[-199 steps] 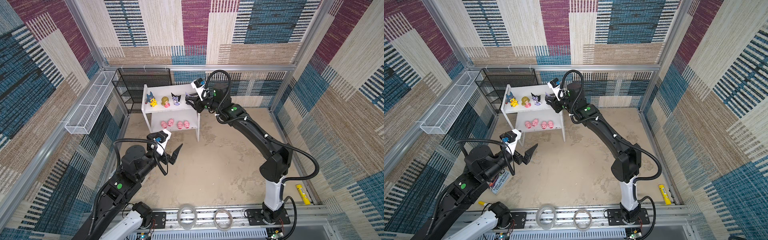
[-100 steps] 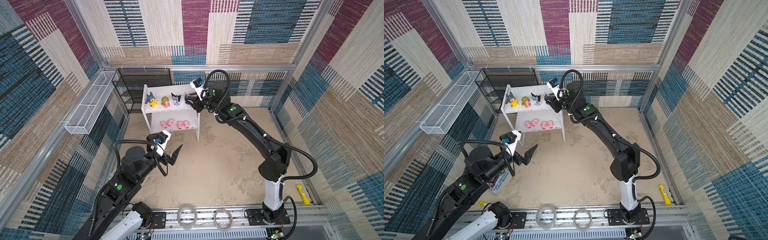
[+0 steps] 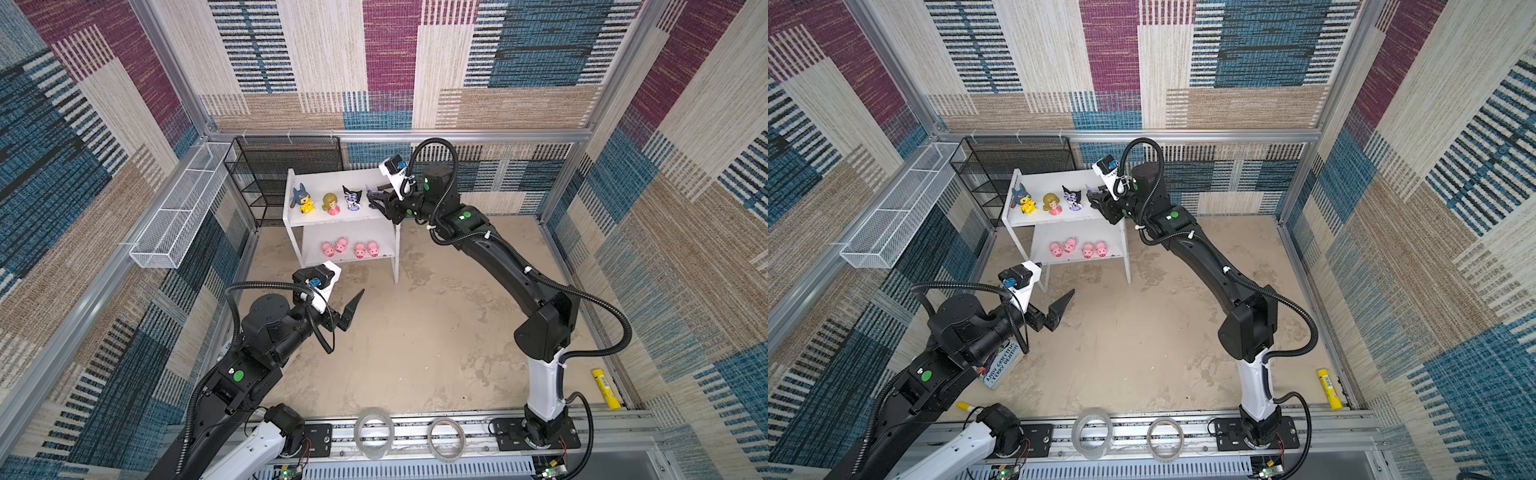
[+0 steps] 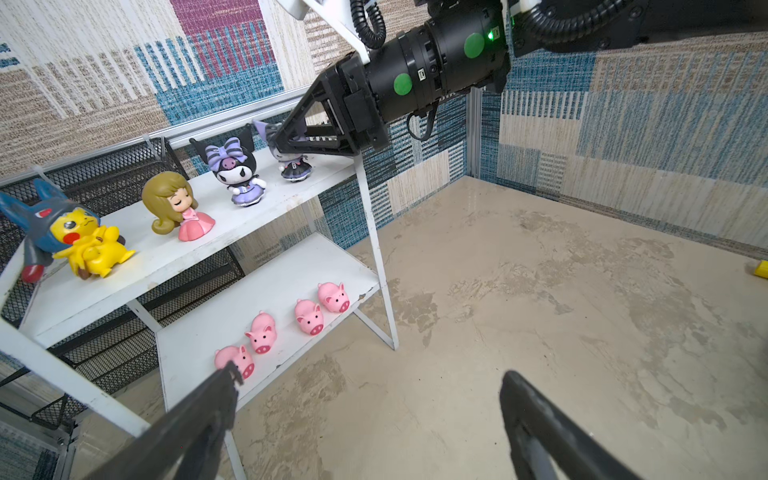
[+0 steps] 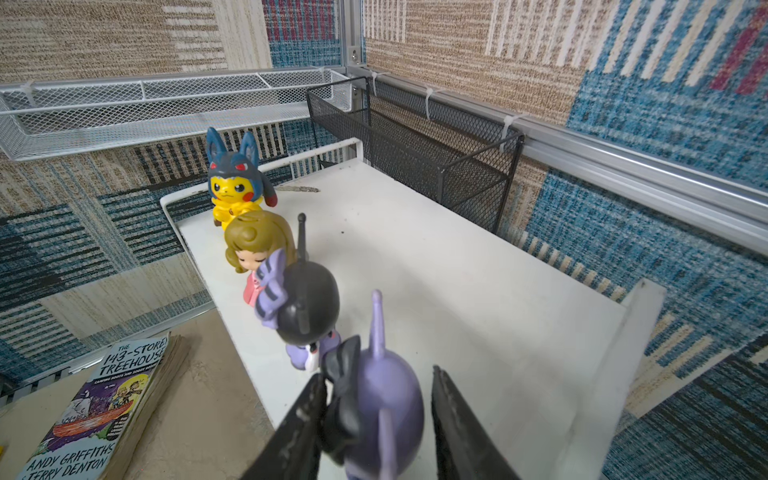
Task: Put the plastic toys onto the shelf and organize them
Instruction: 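Lower the purple Kuromi beside the black Kuromi and open the right gripper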
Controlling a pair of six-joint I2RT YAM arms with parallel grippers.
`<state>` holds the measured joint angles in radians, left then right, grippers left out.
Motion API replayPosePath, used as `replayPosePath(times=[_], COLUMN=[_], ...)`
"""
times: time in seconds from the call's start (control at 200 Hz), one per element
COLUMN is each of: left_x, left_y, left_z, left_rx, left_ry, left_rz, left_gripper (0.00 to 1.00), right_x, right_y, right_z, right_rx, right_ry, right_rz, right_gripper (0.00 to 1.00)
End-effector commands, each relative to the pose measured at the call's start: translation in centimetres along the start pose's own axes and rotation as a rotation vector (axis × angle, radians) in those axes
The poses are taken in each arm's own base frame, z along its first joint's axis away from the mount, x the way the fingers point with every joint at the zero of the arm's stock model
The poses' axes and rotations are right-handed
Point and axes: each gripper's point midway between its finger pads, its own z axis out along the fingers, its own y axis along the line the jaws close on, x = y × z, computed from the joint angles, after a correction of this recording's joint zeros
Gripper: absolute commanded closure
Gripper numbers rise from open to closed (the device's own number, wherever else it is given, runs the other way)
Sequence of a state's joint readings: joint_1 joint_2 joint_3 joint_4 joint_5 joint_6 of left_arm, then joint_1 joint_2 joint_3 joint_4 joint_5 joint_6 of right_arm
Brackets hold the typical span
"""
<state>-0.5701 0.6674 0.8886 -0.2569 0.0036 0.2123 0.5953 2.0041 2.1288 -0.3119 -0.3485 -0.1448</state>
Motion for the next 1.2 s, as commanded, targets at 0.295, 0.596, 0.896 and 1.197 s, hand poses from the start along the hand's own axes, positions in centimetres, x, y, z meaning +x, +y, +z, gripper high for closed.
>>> replayPosePath(times=[0.295,0.596,0.896,1.197], left_x=[-1.0,-0.8,-0.8,-0.8], left_y=[0.4,0.4,0.4,0.4], left_z=[-0.1,0.0,0.0,-0.1], left_rx=[-0.02,-0.023,-0.023,-0.023], left_ry=[-0.042,-0.038,-0.042,-0.04], left_rz=[0.025,0.024,0.025,0.025], left_gripper=[0.01,0.01,0.01,0.01], right_x=[-0.1,-0.2,-0.6,-1.9], right_y=[0.3,0.4,0.0,-1.4], right_z=[0.0,-0.1,-0.4,-0.2], right_rx=[-0.011,-0.011,0.016,0.076], right_ry=[0.005,0.002,-0.006,0.012], right_rz=[-0.006,-0.005,-0.009,-0.031], right_gripper=[0.58,0.62,0.61,0.56])
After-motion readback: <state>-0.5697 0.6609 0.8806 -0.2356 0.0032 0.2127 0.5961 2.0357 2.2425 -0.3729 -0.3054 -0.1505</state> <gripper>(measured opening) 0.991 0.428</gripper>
